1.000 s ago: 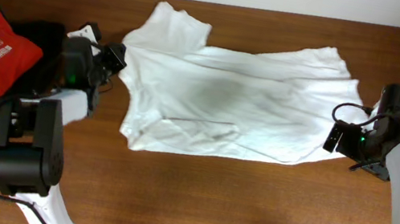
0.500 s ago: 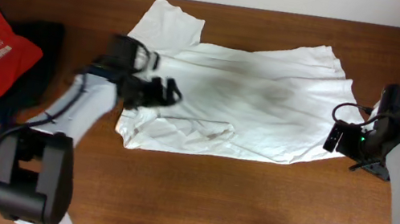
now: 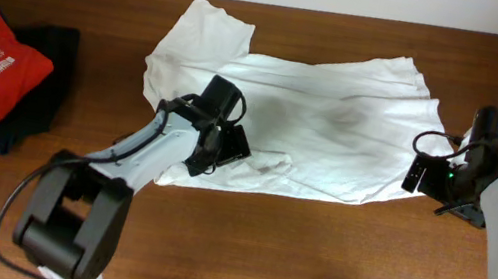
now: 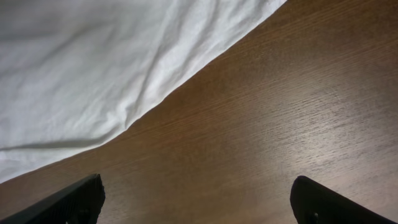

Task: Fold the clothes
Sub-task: 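Grasp the shirt's bottom corners with both grippers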

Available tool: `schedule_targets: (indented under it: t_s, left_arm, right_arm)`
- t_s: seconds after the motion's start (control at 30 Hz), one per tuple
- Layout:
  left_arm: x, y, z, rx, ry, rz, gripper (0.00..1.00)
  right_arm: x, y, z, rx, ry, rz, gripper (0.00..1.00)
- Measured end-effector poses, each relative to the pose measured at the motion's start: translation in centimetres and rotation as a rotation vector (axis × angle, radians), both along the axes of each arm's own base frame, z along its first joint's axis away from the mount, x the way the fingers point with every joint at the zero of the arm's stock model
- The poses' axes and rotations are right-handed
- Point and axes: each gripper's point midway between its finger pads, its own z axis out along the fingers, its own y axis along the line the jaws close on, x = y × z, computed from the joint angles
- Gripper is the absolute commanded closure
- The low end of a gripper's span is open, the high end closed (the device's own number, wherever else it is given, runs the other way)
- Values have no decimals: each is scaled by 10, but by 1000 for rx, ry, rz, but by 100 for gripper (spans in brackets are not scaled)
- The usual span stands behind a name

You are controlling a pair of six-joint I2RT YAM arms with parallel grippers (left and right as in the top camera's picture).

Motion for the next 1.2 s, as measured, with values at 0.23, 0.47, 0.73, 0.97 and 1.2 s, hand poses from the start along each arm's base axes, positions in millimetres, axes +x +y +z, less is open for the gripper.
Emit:
schedule_targets:
  t_s: [0.23,0.47,0.73,0.97,1.2]
  left_arm:
    - [12,-1,-16,10,-22,18,57]
    - [19,0,-15,23,-52,29,100]
    - [-83,91,75,171,192,-56,99]
    - [-102,97,80,185,238,-73,100]
    - [-91,93,78,172,193,-70,100]
  right_arm:
    - [0,0,0,0,0,0,1]
    - [0,0,0,-1,0,0,1]
    - [-20,-42,-1,7,24,-162,1]
    - [-21,-43,-21,78,87,-195,14]
    - [12,-54,-90,124,153,-243,27]
